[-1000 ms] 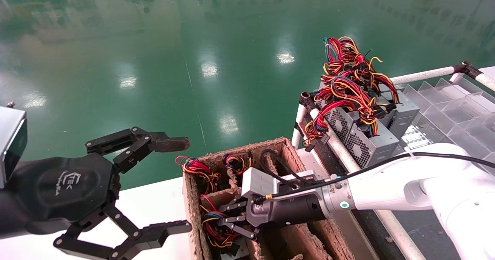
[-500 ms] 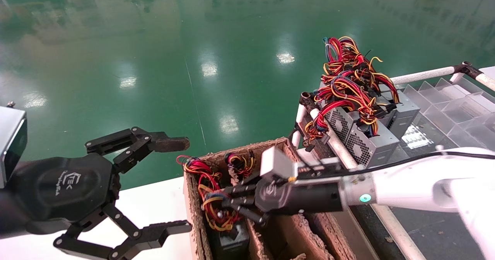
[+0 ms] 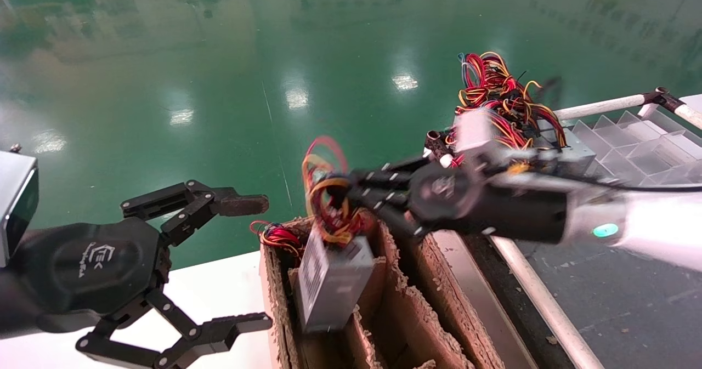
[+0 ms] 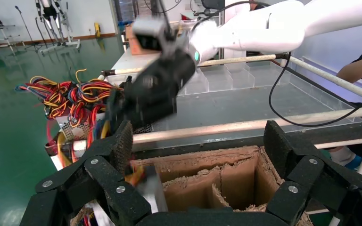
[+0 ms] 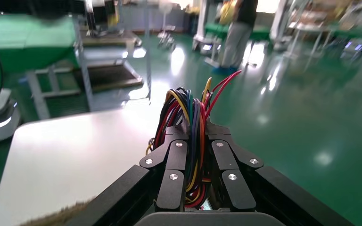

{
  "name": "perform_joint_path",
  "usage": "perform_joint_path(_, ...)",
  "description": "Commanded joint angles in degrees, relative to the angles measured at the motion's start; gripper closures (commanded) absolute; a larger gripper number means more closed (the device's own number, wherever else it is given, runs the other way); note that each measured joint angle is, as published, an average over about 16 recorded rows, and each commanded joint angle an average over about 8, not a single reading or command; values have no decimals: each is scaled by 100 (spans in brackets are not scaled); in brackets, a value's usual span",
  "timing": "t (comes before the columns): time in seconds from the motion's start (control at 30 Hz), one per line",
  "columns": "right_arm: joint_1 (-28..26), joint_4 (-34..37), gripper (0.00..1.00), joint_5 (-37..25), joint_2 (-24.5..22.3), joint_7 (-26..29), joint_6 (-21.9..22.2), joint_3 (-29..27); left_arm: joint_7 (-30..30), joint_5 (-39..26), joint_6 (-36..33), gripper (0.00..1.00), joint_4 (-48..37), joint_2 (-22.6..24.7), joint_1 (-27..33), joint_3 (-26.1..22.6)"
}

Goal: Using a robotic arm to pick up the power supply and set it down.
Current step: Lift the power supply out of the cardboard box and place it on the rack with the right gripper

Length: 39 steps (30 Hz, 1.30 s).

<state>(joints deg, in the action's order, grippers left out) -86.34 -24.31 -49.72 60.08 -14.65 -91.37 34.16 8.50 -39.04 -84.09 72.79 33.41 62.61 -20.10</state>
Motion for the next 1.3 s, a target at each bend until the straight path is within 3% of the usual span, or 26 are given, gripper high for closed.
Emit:
perform_joint_path(0.03,28,-289,100,270,-203,133,10,-40,0,0,0,0,0,0,0,0)
perform_joint_path(0.3,-16,-969,100,978,-1124,575,54,-161,0,1,0,0,0,0,0,-1)
perform_joint_path(0.83,376,-1682,100,1720,-3130,1392,39,64,-1,1,1,0,0,-1,1,-2)
perform_joint_path(1.1,835,-1456,100,1948,-3904,1227,99,168,-1,2,1,0,0,-1,1,-3)
perform_joint_path(1.3,886,-988,100,1923,-4128,1043,199,198,-2,2,1,0,0,-1,1,-3)
